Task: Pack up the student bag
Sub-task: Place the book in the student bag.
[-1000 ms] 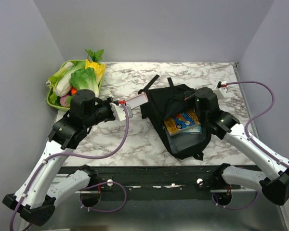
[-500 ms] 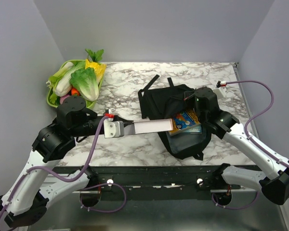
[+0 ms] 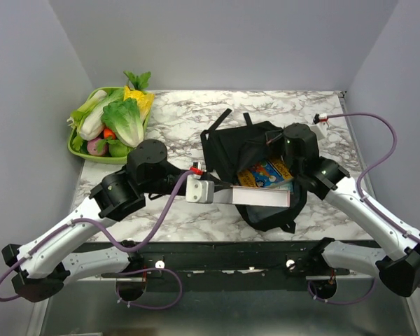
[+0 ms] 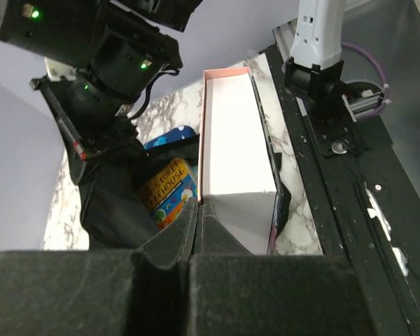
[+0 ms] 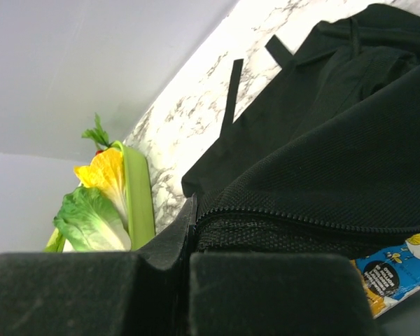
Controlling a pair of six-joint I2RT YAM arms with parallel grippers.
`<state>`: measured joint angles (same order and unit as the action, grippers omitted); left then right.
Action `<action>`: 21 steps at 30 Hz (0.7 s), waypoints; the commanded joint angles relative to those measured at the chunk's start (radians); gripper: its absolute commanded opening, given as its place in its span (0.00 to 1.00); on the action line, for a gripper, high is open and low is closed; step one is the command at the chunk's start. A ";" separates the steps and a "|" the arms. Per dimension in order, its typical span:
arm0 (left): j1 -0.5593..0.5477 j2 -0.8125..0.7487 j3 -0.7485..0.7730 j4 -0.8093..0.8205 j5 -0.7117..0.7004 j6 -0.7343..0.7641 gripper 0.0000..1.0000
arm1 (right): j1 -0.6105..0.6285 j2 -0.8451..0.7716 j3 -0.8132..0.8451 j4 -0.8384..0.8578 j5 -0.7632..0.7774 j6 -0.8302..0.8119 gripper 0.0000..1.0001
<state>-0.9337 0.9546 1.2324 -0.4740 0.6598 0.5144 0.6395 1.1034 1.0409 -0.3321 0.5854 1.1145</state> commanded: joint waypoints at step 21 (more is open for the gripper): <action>-0.372 -0.108 -0.424 0.604 -0.451 0.407 0.00 | -0.008 0.053 0.166 0.123 -0.312 -0.134 0.01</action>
<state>-1.2953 0.9054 0.8810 -0.0051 0.2745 0.7799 0.6350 1.1995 1.2003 -0.3538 0.3161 0.9936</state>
